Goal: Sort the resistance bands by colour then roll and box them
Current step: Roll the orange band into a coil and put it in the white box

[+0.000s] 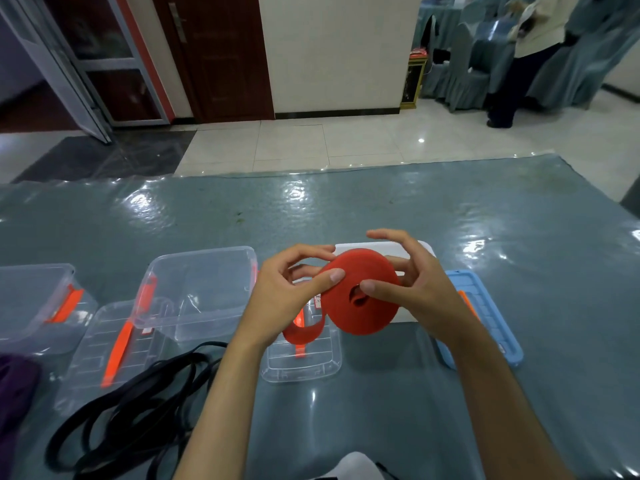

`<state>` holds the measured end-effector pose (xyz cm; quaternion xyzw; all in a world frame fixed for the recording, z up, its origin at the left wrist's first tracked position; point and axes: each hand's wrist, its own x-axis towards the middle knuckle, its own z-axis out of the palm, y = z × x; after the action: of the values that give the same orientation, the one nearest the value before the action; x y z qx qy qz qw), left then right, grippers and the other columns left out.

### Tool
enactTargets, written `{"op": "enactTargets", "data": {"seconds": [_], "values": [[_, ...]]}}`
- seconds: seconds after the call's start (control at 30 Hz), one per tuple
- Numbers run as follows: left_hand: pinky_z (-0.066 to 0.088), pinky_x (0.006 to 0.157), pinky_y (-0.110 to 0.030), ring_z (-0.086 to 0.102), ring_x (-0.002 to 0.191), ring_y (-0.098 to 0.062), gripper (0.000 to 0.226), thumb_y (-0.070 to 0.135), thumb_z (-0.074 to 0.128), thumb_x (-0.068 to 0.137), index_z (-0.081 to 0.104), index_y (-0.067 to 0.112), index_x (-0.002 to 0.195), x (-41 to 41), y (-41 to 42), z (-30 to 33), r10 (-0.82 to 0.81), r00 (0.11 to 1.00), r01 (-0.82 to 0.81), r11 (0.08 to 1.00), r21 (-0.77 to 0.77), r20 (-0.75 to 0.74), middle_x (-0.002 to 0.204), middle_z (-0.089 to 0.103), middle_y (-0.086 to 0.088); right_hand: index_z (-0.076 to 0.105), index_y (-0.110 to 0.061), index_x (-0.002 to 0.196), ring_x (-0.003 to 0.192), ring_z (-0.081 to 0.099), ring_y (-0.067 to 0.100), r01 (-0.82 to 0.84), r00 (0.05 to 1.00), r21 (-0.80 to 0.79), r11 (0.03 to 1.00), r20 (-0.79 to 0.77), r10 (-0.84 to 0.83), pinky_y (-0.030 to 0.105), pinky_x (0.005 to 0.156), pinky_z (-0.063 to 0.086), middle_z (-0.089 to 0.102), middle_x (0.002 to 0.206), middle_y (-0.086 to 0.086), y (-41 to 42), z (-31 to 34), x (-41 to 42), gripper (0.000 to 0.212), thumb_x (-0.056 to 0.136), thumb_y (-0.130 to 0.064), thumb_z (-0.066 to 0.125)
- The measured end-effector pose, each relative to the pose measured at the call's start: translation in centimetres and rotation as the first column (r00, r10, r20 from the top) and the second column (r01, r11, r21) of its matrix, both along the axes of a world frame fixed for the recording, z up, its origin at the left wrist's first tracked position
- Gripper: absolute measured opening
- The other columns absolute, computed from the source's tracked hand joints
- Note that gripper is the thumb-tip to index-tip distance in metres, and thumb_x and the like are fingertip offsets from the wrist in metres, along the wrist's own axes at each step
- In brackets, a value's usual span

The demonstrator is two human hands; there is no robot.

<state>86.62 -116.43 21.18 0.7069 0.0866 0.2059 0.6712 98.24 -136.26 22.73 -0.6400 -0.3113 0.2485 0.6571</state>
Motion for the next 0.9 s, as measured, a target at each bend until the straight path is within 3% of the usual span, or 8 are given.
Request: {"op": "enactTargets", "data": {"seconds": [0.1,0.2,0.4,0.57,0.67,0.77,0.83,0.9], "values": [[0.062,0.097,-0.045,0.077,0.109,-0.026,0.036,0.036,0.087,0.084,0.078,0.027,0.117,0.1,-0.1,-0.6,-0.039,0.999,0.038,0.999,-0.032,-0.034,0.125,0.077,0.001,0.07,-0.035,0.124,0.093,0.079,0.023,0.094,0.996,0.05,0.994,-0.014,-0.093,0.032,0.072,0.063,0.08,0.108,0.005,-0.3,-0.4,-0.2,0.053,0.076,-0.028,0.091],[0.062,0.093,-0.052,0.078,0.104,-0.033,0.042,0.035,0.091,0.08,0.077,0.023,0.118,0.2,-0.4,-1.1,-0.022,1.0,0.02,0.99,-0.137,-0.013,0.118,0.079,-0.008,0.07,-0.032,0.125,0.087,0.077,0.019,0.158,0.986,0.089,0.983,-0.061,-0.153,0.031,0.068,0.061,0.08,0.105,0.008,-0.3,-0.7,0.0,0.051,0.078,-0.022,0.087],[0.063,0.078,-0.036,0.079,0.088,-0.027,0.034,0.031,0.09,0.078,0.072,0.015,0.101,1.1,-1.7,-1.8,0.1,0.994,-0.087,0.964,-0.252,0.039,0.113,0.079,-0.004,0.07,-0.034,0.125,0.092,0.078,0.026,0.226,0.972,0.148,0.963,-0.106,-0.211,0.037,0.069,0.063,0.08,0.109,0.009,0.2,-1.2,-0.4,0.053,0.075,-0.034,0.088],[0.058,0.076,-0.031,0.071,0.09,-0.021,0.026,0.042,0.078,0.086,0.071,0.018,0.081,1.8,-3.0,-3.0,0.224,0.974,-0.206,0.928,-0.309,0.024,0.104,0.071,-0.006,0.071,-0.033,0.122,0.093,0.079,0.027,0.319,0.945,0.18,0.93,-0.136,-0.298,0.04,0.073,0.065,0.08,0.107,0.008,0.7,-1.8,-0.3,0.051,0.074,-0.034,0.088],[0.057,0.071,-0.03,0.07,0.084,-0.022,0.03,0.045,0.076,0.088,0.072,0.015,0.087,2.1,-3.5,-3.6,0.26,0.966,-0.243,0.921,-0.305,0.016,0.095,0.073,-0.01,0.071,-0.033,0.121,0.095,0.079,0.028,0.362,0.927,0.181,0.914,-0.176,-0.332,0.041,0.072,0.066,0.08,0.109,0.008,1.0,-2.2,-0.3,0.053,0.072,-0.034,0.089],[0.058,0.066,-0.029,0.069,0.072,-0.014,0.03,0.039,0.078,0.091,0.066,0.011,0.09,2.7,-4.8,-4.4,0.379,0.925,-0.353,0.876,-0.33,0.018,0.085,0.072,0.004,0.071,-0.032,0.122,0.096,0.079,0.027,0.4,0.91,0.195,0.896,-0.196,-0.364,0.035,0.071,0.064,0.08,0.109,0.008,1.3,-2.8,-0.3,0.052,0.073,-0.033,0.09],[0.059,0.069,-0.028,0.07,0.076,-0.012,0.033,0.037,0.08,0.09,0.061,0.011,0.084,2.9,-5.6,-4.9,0.436,0.9,-0.394,0.831,-0.392,0.021,0.085,0.071,0.005,0.071,-0.033,0.121,0.097,0.079,0.028,0.432,0.896,0.197,0.88,-0.205,-0.394,0.037,0.073,0.065,0.08,0.109,0.007,1.6,-3.3,-0.2,0.051,0.074,-0.033,0.09],[0.061,0.077,-0.03,0.076,0.091,-0.014,0.028,0.036,0.079,0.089,0.063,0.014,0.082,3.2,-6.0,-5.3,0.404,0.914,-0.346,0.83,-0.438,0.043,0.098,0.076,0.001,0.071,-0.036,0.119,0.098,0.079,0.027,0.478,0.872,0.184,0.859,-0.218,-0.438,0.04,0.074,0.066,0.08,0.11,0.005,1.9,-3.8,0.1,0.048,0.075,-0.034,0.09]]}}
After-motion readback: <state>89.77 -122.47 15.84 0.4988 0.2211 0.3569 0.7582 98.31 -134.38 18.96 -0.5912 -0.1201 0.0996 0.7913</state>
